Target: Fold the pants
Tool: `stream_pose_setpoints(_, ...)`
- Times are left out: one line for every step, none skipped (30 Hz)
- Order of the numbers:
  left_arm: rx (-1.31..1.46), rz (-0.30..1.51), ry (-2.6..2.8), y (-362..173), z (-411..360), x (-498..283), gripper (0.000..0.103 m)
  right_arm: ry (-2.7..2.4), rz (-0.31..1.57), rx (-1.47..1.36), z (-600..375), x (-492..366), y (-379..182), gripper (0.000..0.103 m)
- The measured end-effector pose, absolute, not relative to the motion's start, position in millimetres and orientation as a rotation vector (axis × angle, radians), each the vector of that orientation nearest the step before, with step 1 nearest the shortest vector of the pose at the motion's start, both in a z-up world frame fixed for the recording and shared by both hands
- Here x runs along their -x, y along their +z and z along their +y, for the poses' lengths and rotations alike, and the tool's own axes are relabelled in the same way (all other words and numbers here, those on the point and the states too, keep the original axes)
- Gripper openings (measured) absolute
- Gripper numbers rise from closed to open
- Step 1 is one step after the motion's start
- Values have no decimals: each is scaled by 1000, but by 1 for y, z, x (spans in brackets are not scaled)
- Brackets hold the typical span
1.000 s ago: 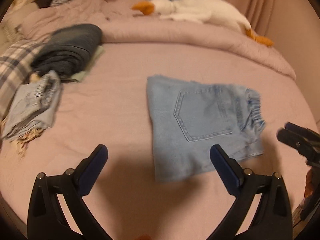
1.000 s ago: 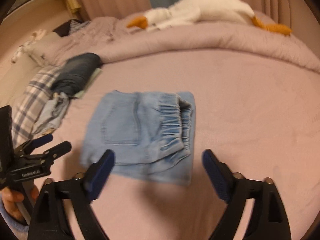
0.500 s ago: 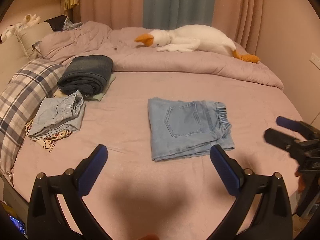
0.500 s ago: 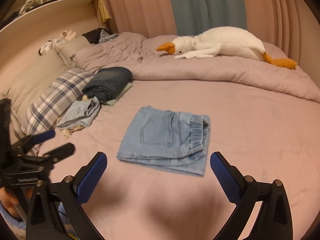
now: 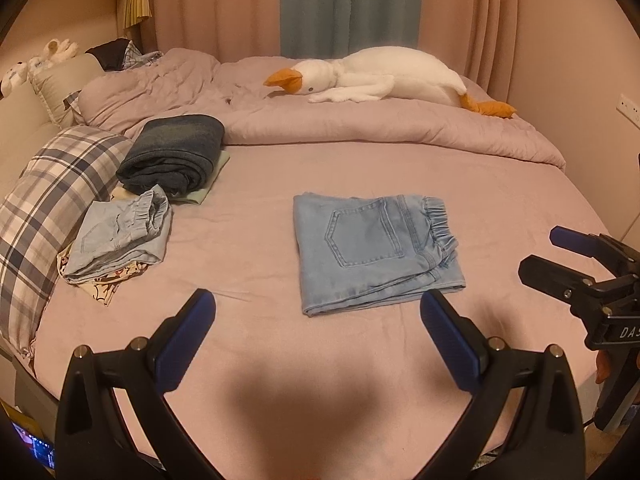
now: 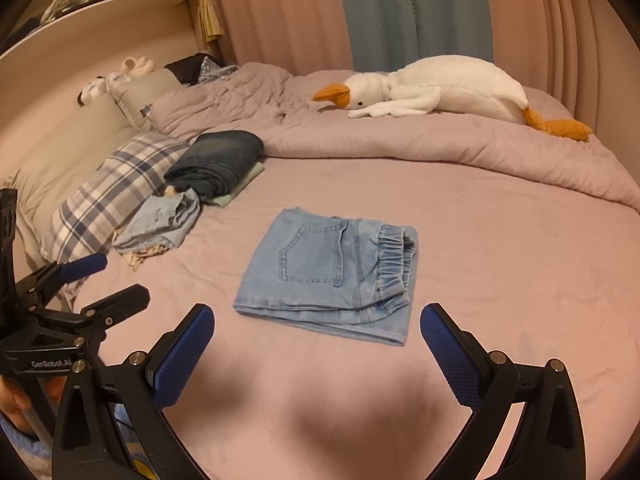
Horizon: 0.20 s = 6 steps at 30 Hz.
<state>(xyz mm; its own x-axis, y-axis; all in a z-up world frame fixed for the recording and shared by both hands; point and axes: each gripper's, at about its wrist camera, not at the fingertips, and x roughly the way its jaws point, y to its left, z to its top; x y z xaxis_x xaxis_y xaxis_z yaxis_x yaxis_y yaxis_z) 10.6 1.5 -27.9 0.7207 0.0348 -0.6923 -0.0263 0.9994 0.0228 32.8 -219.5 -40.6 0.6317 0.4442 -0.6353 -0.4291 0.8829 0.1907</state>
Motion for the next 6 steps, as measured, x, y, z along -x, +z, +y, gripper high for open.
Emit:
stream_pose_setpoints(-13, 764, 33, -28, 1, -10, 102, 500, 732, -24, -219, -32, -40, 102)
stream_pose_setpoints(-12, 763, 35, -28, 0, -10, 102, 501, 731, -25, -219, -32, -40, 102)
stream_pose_setpoints(-12, 763, 35, -28, 0, -10, 102, 504, 729, -24, -219, -32, -39, 102)
stream_pose_setpoints(-11, 764, 34, -27, 0, -10, 102, 506, 727, -22, -218, -31, -39, 102)
stream_pose_setpoints(-11, 766, 36, -27, -1, -10, 102, 508, 725, -20, -218, -31, -38, 102)
stream_pose_setpoints(-10, 766, 36, -27, -1, -9, 102, 509, 723, -18, -217, -31, -38, 102)
